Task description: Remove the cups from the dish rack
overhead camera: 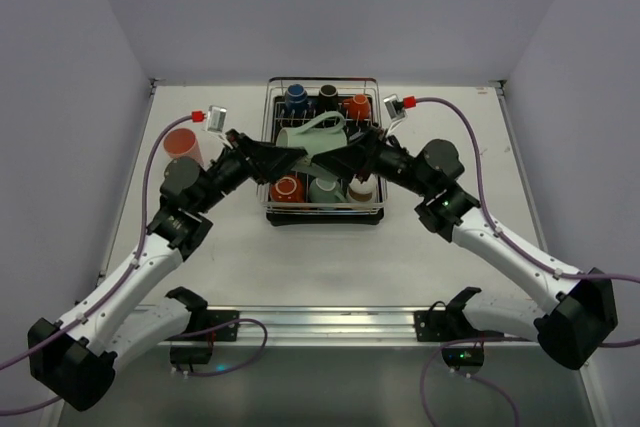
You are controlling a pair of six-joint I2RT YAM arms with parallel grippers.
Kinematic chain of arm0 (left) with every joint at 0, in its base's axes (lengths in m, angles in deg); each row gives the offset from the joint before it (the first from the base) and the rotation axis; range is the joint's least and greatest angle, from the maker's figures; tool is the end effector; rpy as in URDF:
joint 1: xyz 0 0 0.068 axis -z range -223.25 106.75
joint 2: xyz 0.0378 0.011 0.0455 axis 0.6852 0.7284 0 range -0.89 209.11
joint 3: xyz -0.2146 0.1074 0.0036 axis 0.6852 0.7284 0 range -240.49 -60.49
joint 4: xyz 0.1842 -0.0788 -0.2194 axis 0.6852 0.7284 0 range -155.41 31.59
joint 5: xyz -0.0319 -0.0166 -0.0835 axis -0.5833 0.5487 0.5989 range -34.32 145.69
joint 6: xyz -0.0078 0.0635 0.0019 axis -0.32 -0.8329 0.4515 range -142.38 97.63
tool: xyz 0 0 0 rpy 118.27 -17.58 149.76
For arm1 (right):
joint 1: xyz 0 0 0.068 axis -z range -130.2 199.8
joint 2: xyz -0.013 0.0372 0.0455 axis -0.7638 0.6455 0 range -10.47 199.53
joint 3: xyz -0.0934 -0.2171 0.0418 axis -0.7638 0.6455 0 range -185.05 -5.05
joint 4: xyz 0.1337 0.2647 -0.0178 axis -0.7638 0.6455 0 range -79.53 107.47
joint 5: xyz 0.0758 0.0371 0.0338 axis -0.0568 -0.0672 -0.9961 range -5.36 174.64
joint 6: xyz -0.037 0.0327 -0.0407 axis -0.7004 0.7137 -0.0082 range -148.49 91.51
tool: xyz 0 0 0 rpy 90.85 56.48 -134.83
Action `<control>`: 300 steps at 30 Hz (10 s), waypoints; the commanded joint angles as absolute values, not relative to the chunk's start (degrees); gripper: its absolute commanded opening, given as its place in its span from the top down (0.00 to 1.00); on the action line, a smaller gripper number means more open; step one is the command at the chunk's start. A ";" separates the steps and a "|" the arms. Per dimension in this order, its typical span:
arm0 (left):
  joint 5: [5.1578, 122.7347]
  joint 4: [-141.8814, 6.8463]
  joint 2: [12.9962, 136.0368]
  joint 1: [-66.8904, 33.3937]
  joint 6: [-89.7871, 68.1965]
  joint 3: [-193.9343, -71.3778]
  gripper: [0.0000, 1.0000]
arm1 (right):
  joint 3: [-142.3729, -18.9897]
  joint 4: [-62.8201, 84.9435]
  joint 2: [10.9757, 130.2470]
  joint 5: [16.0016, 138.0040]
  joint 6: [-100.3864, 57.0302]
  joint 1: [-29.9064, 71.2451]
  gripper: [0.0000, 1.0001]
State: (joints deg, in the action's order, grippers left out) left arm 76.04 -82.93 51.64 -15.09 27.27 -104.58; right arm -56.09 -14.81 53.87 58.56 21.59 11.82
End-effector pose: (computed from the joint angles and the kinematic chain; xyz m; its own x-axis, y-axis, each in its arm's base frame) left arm 0.2453 -0.1509 0.3329 -0.4779 -0.5546 -0.6812 0.5886 0.3735 -0.7169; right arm 0.2431 0.2173 0.3388 -0.5789 0.4220 -0.6977 -0.6977 0.1865 0.6917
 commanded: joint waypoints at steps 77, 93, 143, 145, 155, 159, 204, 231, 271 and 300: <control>61.65 -47.22 46.81 -12.93 -4.19 -109.87 0.00 | -124.93 65.49 109.78 97.83 -21.11 37.93 0.35; 47.08 -54.25 88.56 1.93 -4.26 -139.91 0.00 | -58.60 18.82 43.52 74.19 4.72 38.28 0.10; 69.04 -105.75 61.60 -7.39 31.40 -102.15 0.69 | -45.57 -19.76 45.34 51.16 27.93 25.19 0.22; 70.27 -106.63 61.60 -7.48 32.55 -101.36 0.69 | -45.65 -21.61 45.69 50.37 28.20 24.66 0.23; 74.32 -116.74 64.94 -7.56 40.03 -98.90 0.67 | -46.71 -31.80 51.67 46.94 35.04 23.17 0.60; 73.62 -116.04 64.59 -7.48 39.59 -98.54 0.62 | -48.11 -34.88 53.51 45.98 36.72 22.73 0.76; 55.42 -44.50 42.35 -7.56 -9.10 -101.71 0.00 | -110.78 57.93 109.05 89.56 -13.29 53.66 1.00; 56.14 -48.01 69.84 6.40 -4.18 -125.69 0.00 | -78.38 39.40 66.94 87.23 -2.32 53.58 0.35; 47.58 -71.72 74.63 10.10 2.83 -128.01 0.57 | -37.75 -3.05 27.24 44.67 21.94 44.00 0.26; 56.04 -77.14 54.14 8.17 12.01 -111.63 0.00 | -48.07 7.44 31.45 57.98 17.59 23.69 1.00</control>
State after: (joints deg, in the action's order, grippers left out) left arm 59.15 -84.51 57.92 7.91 19.84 -107.07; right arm -39.24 -13.13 32.12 48.42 26.49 23.36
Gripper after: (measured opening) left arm 0.996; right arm 0.092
